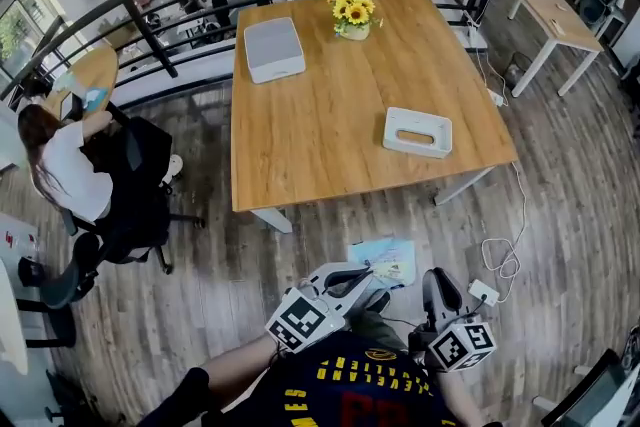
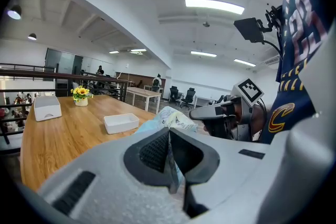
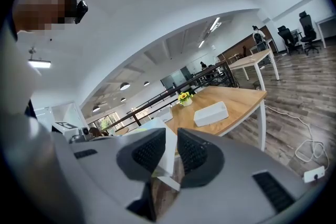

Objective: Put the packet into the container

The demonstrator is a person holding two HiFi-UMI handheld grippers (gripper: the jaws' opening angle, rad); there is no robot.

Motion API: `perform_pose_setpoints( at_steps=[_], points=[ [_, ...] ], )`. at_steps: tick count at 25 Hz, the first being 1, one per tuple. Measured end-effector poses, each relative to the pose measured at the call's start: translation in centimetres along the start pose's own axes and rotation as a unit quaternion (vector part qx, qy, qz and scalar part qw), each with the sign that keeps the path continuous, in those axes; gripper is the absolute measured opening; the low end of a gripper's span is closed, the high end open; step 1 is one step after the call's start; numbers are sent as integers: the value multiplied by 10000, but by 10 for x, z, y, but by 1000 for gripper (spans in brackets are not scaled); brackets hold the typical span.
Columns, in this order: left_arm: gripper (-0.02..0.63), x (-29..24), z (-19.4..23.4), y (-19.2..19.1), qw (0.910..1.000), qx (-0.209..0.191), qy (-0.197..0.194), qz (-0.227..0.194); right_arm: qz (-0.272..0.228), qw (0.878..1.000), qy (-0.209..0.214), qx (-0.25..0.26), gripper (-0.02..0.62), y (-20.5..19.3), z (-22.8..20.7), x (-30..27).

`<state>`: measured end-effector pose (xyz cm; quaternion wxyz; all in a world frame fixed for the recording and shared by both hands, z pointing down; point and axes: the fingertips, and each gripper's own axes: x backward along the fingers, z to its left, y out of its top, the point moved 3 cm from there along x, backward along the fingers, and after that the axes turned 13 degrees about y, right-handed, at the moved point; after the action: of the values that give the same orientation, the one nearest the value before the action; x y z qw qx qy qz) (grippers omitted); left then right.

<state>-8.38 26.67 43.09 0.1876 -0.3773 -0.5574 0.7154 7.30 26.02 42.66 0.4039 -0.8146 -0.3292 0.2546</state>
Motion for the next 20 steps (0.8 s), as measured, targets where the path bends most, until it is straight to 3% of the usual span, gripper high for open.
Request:
perform_pose_setpoints(
  at_steps=[10,20],
  points=[
    [6,-74,-12,40,9986,-105,505,-87,-31,9987,508,-25,75,55,-70,-12],
    [6,-109,0,48,9979,-83,628,107,113,9975,665,-233,75,65,-103,-31]
  ],
)
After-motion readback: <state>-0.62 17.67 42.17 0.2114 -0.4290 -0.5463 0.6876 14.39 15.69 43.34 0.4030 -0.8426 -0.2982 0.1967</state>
